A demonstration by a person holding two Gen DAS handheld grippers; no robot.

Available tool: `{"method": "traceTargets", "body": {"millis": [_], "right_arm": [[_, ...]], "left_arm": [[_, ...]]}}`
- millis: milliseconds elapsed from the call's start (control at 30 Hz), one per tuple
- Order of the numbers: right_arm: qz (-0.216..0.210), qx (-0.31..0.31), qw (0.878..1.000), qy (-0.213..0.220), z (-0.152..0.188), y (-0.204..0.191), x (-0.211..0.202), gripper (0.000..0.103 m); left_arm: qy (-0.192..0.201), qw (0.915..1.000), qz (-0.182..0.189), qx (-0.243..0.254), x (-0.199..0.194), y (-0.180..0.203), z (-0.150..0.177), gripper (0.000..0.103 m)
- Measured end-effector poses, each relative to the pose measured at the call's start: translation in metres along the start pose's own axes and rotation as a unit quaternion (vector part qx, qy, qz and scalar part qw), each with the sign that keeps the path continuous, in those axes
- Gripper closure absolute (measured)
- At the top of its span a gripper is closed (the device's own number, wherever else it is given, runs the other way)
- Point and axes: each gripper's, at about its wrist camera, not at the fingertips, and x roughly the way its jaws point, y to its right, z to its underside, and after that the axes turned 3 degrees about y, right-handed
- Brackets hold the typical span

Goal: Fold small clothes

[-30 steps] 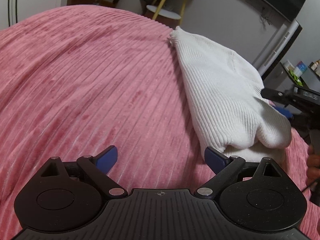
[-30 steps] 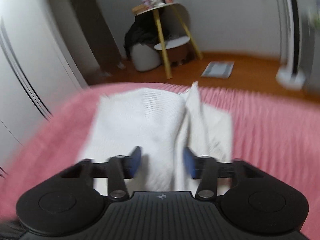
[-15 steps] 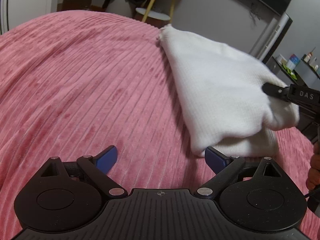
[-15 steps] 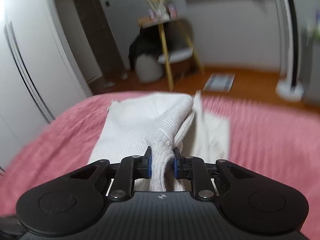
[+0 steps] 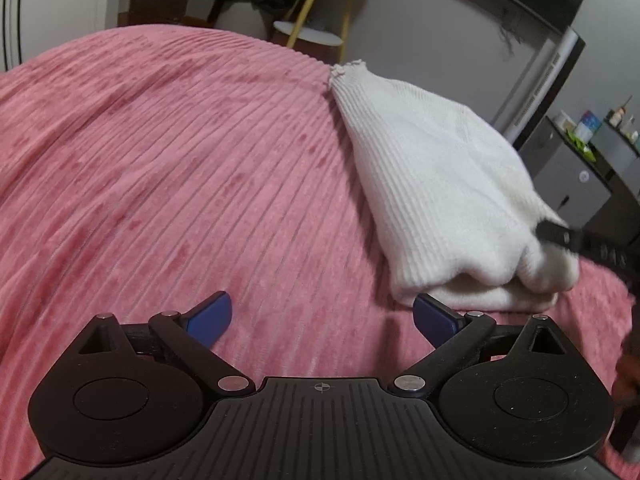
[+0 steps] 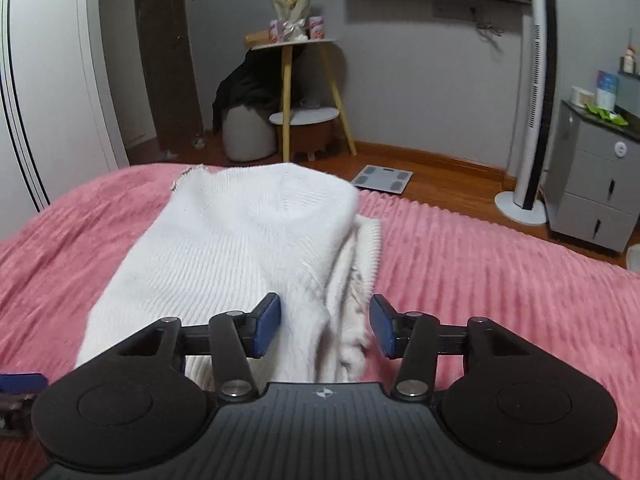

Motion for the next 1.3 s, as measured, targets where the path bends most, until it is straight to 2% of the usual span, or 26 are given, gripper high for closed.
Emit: {"method": "traceTargets", "body": {"millis": [100,167,200,233,300,400,467,600,700,800,900,967,1067,1100,1200,1300], "right_arm": [[-0.005,0.006,1.000,0.008,0.013,0.006,-0.015,0.055],[-0.012,0.019,1.000,-0.011,0.023,0.011,-0.009,0.055],[-0.003,0.009,0.999,-0.033,0.028,0.010,-0.002,0.055],[0.015,-0.008,0.998,-0.052,0.034,0.007,0.004,0.055],[0.019,-0.010,0.998,-0.051,0.034,0.006,0.004,0.054],[0.022,-0.001,0.999,-0.048,0.019,0.002,-0.011,0.054],[0.006,0.001,0.999,-0.041,0.014,0.004,-0.026,0.054],[-0.026,-0.012,0.999,-0.040,0.020,0.008,-0.051,0.054],[-0.039,0.004,0.999,-0.031,0.022,0.017,-0.069,0.057],[-0.054,0.021,0.998,-0.020,0.018,0.024,-0.085,0.062],[-0.062,0.024,0.998,-0.005,0.010,0.022,-0.093,0.063],[-0.069,0.037,0.997,-0.013,0.004,0.020,-0.090,0.064],[-0.063,0.040,0.997,-0.031,0.003,0.013,-0.082,0.066],[-0.057,0.038,0.997,-0.037,0.003,0.011,-0.080,0.069],[-0.039,0.029,0.998,-0.050,0.004,0.008,-0.071,0.072],[-0.026,0.020,0.998,-0.052,0.004,0.002,-0.058,0.074]], "left_arm": [[-0.001,0.9996,0.009,-0.028,-0.007,0.004,-0.005,0.003],[0.005,0.9983,0.026,-0.053,-0.010,0.008,-0.008,0.003],[0.001,0.9975,0.029,-0.064,-0.008,0.010,-0.010,0.002],[-0.019,0.9974,0.013,-0.068,-0.002,0.011,-0.012,0.002],[-0.054,0.9961,-0.044,-0.054,0.008,0.016,-0.014,0.002],[-0.070,0.9931,-0.088,-0.033,0.005,0.022,-0.016,0.002],[-0.068,0.9916,-0.100,-0.045,-0.008,0.025,-0.018,0.002],[-0.055,0.9920,-0.093,-0.065,-0.044,0.036,-0.019,0.002],[-0.048,0.9918,-0.097,-0.068,-0.068,0.047,-0.023,0.002],[-0.027,0.9924,-0.109,-0.050,-0.091,0.066,-0.039,0.002],[0.003,0.9934,-0.115,-0.001,-0.104,0.089,-0.060,0.002],[0.004,0.9922,-0.121,0.028,-0.101,0.097,-0.068,0.002],[0.008,0.9917,-0.120,0.045,-0.087,0.095,-0.064,0.002],[0.005,0.9922,-0.116,0.044,-0.079,0.090,-0.061,0.002],[-0.013,0.9949,-0.096,0.030,-0.053,0.073,-0.047,0.002],[-0.025,0.9981,-0.056,0.008,-0.024,0.060,-0.042,0.002]]}}
